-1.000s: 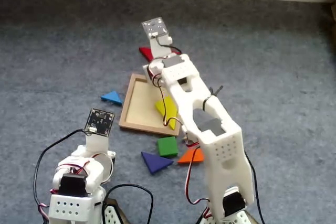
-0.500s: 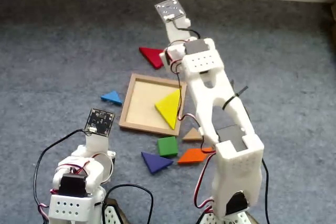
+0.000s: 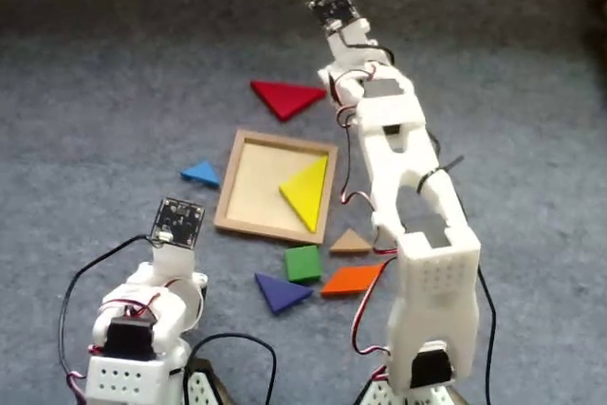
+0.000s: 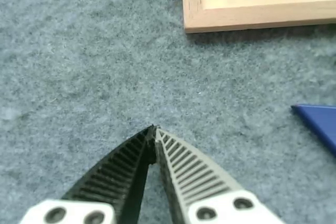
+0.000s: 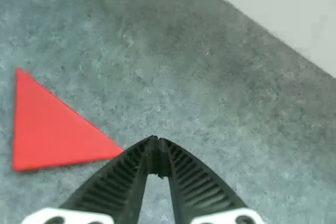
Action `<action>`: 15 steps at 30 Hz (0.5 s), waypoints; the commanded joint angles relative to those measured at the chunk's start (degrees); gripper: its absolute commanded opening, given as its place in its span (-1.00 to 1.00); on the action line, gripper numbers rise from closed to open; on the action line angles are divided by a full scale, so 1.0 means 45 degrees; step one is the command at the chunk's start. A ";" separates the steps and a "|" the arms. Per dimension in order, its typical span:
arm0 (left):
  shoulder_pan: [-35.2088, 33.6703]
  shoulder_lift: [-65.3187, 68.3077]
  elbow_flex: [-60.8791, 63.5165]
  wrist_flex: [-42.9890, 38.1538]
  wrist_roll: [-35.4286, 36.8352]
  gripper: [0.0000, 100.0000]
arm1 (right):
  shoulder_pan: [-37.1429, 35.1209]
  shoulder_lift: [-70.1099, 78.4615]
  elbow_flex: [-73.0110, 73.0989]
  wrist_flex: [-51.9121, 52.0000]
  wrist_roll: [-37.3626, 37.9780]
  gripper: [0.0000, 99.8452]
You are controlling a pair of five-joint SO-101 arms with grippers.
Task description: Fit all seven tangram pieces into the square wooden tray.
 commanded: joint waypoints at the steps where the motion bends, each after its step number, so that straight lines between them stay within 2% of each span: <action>1: -0.0127 -0.0596 0.0244 0.0059 -0.0059 -0.99 | 0.0166 -0.0928 -0.0557 -0.0361 0.0117 -0.99; 12: -0.0127 -0.0596 0.0244 0.0059 -0.0059 -0.99 | 0.0830 -0.1944 0.0635 -0.0264 0.0059 -0.99; 15: -0.0127 -0.0596 0.0244 0.0059 -0.0059 -0.99 | 0.0869 -0.1338 0.0635 -0.1201 -0.0840 -0.99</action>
